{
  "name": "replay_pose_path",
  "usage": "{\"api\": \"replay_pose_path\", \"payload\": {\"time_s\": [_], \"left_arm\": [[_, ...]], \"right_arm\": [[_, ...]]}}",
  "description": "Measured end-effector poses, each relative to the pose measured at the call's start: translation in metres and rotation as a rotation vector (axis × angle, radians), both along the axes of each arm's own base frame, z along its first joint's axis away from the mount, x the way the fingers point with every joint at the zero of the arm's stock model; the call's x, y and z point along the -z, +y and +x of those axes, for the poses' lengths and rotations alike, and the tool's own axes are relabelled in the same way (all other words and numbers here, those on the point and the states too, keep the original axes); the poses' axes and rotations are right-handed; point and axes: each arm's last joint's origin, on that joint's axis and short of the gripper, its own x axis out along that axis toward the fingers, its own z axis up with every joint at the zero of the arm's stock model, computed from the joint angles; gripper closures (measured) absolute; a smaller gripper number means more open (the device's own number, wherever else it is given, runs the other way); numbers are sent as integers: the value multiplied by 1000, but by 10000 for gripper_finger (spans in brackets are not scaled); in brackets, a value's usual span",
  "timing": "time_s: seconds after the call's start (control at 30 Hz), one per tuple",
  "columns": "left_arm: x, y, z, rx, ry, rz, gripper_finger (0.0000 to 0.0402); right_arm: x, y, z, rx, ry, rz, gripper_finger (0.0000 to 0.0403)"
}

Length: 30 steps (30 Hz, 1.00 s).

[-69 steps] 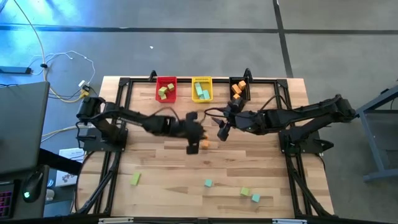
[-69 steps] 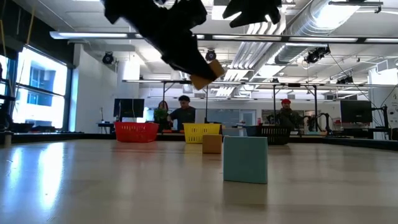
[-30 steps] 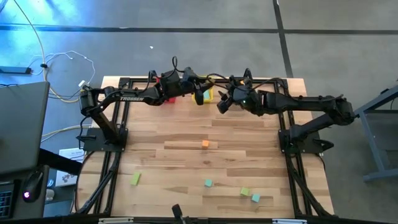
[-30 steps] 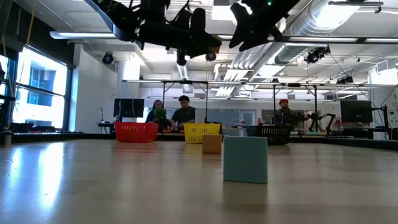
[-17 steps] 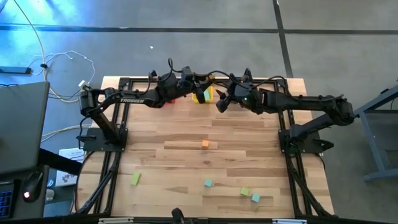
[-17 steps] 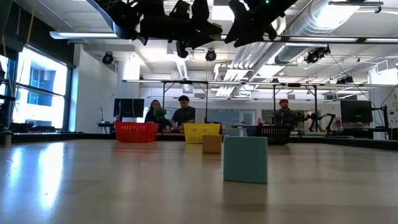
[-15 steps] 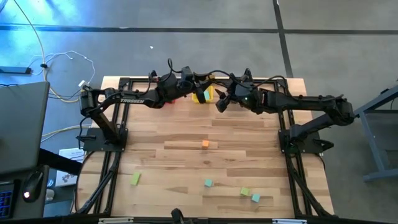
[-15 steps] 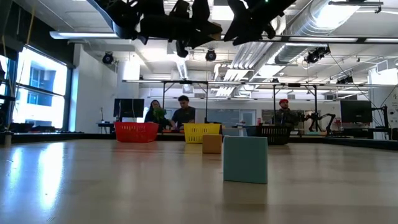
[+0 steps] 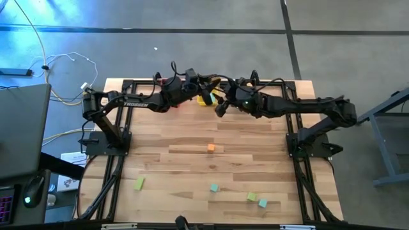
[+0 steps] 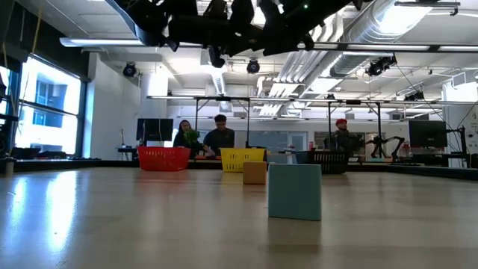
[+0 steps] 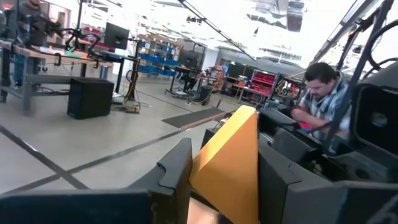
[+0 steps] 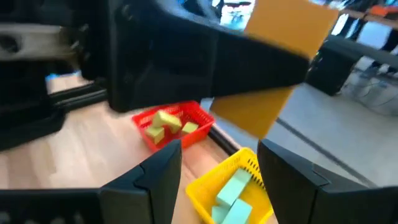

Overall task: Sort & place blocks by color
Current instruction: Put the orange block into the black basket

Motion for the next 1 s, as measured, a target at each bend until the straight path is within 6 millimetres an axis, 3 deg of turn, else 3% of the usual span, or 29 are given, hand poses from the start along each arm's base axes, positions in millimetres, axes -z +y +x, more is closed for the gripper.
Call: {"api": "replay_pose_path", "payload": {"time_s": [0.83, 1.0], "left_arm": [[-2, 0, -1, -21, 0, 21, 300], [-2, -1, 0, -15, 1, 20, 296]], "right_arm": [[-10, -1, 7, 90, -125, -87, 206], [-11, -1, 7, 117, -130, -93, 236]]}}
